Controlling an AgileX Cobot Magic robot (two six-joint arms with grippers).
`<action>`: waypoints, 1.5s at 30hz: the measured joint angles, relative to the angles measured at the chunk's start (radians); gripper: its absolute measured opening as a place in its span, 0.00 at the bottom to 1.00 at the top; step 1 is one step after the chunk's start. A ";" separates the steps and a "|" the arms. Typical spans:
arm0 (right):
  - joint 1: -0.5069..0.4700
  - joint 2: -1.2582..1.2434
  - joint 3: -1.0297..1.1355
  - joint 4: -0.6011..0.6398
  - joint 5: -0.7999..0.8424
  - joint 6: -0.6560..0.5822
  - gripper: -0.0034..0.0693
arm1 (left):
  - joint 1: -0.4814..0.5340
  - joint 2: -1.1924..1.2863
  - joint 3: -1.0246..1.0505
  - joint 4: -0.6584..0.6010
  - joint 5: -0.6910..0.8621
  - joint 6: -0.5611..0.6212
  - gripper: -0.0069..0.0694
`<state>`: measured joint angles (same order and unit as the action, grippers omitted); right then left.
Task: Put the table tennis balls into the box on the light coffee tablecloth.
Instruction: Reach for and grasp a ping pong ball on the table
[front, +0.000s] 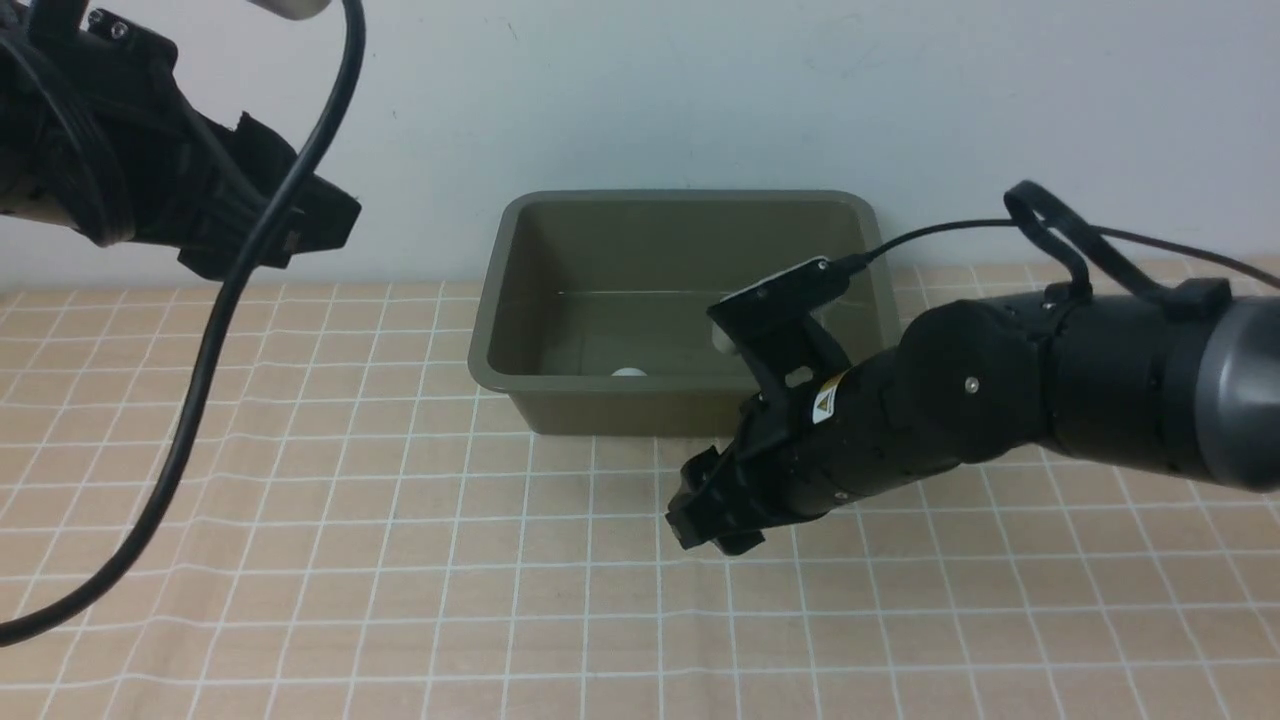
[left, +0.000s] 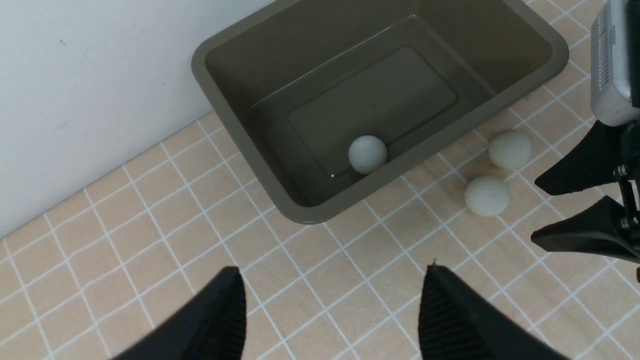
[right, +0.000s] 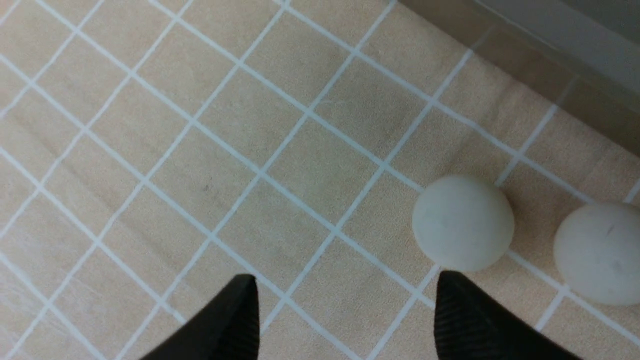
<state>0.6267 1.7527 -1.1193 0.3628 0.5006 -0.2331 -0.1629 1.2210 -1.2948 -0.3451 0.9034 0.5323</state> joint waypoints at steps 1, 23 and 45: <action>0.000 0.000 0.000 0.018 -0.001 0.000 0.66 | 0.000 0.000 0.000 0.000 0.000 0.000 0.60; 0.000 0.004 0.000 -0.256 -0.018 0.297 0.69 | 0.000 0.000 0.000 -0.001 0.032 -0.006 0.60; 0.030 0.100 0.000 -0.406 -0.097 0.547 0.69 | 0.000 0.000 0.000 -0.001 0.033 -0.006 0.60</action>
<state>0.6565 1.8524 -1.1193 -0.0432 0.4033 0.3137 -0.1629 1.2210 -1.2948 -0.3460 0.9363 0.5259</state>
